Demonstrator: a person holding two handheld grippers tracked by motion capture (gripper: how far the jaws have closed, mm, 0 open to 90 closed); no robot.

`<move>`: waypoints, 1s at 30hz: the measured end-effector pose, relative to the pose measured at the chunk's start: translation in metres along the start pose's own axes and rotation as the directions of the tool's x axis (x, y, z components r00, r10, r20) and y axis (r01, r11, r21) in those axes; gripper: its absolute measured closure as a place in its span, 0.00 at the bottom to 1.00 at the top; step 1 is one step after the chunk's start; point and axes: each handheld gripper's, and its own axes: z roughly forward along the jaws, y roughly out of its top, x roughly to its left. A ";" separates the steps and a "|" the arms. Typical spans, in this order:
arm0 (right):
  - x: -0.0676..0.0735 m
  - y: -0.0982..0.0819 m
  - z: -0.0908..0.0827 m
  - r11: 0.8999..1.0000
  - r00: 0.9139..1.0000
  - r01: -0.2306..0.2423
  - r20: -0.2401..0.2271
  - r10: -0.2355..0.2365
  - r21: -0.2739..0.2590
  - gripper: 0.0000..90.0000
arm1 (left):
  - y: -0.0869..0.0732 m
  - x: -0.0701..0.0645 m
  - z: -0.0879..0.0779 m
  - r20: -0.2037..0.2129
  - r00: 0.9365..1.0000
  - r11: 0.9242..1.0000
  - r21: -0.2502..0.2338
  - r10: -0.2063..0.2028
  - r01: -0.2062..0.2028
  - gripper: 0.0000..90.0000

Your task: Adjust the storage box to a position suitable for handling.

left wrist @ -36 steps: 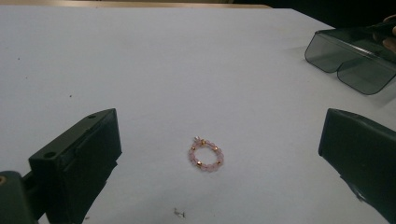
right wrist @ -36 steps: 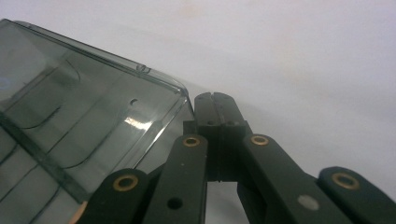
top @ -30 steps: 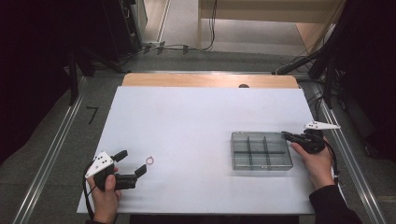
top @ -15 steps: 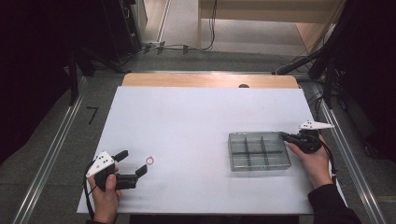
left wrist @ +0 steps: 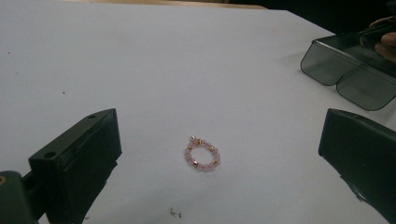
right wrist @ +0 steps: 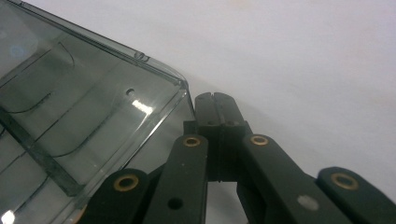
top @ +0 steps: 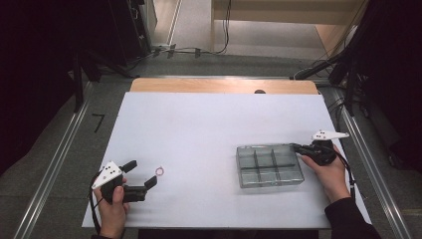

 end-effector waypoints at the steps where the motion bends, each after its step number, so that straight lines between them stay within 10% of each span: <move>1: 0.002 0.000 0.001 1.000 1.000 0.002 0.000 -0.002 0.001 0.98 | 0.000 0.000 0.000 0.000 1.000 1.000 0.000 0.000 0.000 0.00; 23: 0.049 -0.004 0.008 0.999 0.997 0.039 -0.066 -0.039 0.006 0.98 | 0.000 0.000 0.000 0.001 1.000 1.000 0.001 0.000 0.000 0.00; 30: 0.058 -0.014 -0.002 1.000 0.998 -0.016 -0.061 0.014 -0.018 0.98 | 0.000 0.000 -0.001 0.001 1.000 1.000 0.000 0.003 -0.003 0.00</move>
